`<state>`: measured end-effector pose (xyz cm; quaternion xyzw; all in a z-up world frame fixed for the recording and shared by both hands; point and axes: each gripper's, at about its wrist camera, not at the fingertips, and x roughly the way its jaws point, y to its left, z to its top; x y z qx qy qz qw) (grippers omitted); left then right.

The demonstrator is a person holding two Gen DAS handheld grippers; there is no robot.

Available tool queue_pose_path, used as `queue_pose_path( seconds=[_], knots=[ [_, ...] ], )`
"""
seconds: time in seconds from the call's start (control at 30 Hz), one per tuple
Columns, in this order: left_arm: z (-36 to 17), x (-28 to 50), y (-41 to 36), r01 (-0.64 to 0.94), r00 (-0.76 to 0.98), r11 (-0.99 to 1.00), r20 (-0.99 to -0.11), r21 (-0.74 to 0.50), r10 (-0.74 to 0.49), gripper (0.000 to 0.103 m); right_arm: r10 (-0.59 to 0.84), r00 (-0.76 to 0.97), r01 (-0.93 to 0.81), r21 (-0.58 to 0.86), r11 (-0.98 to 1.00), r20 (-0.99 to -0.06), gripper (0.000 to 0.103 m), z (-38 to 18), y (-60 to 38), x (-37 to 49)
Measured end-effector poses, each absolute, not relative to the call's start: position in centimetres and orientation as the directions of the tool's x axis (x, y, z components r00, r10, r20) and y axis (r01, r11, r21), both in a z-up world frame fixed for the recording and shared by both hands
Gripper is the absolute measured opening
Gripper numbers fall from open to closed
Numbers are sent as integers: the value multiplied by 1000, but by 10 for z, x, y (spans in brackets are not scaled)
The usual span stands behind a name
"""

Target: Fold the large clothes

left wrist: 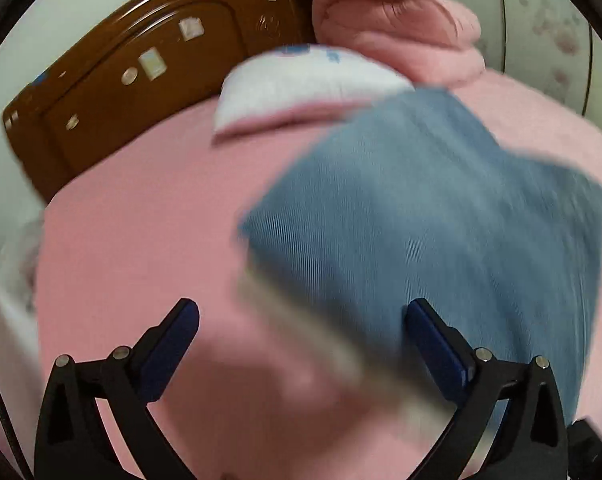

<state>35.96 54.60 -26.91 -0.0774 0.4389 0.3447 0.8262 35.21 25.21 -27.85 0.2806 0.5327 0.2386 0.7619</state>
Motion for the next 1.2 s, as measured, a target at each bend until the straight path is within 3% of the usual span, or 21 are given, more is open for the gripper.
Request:
queue_pose_path(
  seconds=[0.13,0.3,0.5,0.63,0.83,0.93,1.07,1.2],
  knots=[
    [-304,300,474,-565,159,774,-882,287,444,102,554,333,-22,581,813,-763,86,-273,191,282],
    [-327,227,359,-339,-34,805,-861,488,507,102,360,281,-40,363,931,-890,91,-266,104,186],
    [-334,164,217,-99,-104,920,-924,379,369,102,82,109,-237,54,970,-991,98,-259,-14,84],
    [-325,119,126,-52,-144,951,-944,306,296,102,-62,48,-182,-70,981,-997,98,-238,-105,35],
    [-286,86,37,-71,-166,968,-960,240,225,102,-100,-73,96,-107,990,-992,100,-200,-219,-8],
    [-251,81,-4,73,-87,973,-971,218,224,102,-47,-70,256,-64,965,-996,101,-181,-261,-26],
    [-197,62,-42,331,125,913,-970,240,209,102,17,-41,320,3,947,-999,101,-160,-278,-39],
    [-150,50,-34,336,214,926,-971,175,106,102,88,25,350,91,932,-996,101,-135,-273,-45]
  ],
)
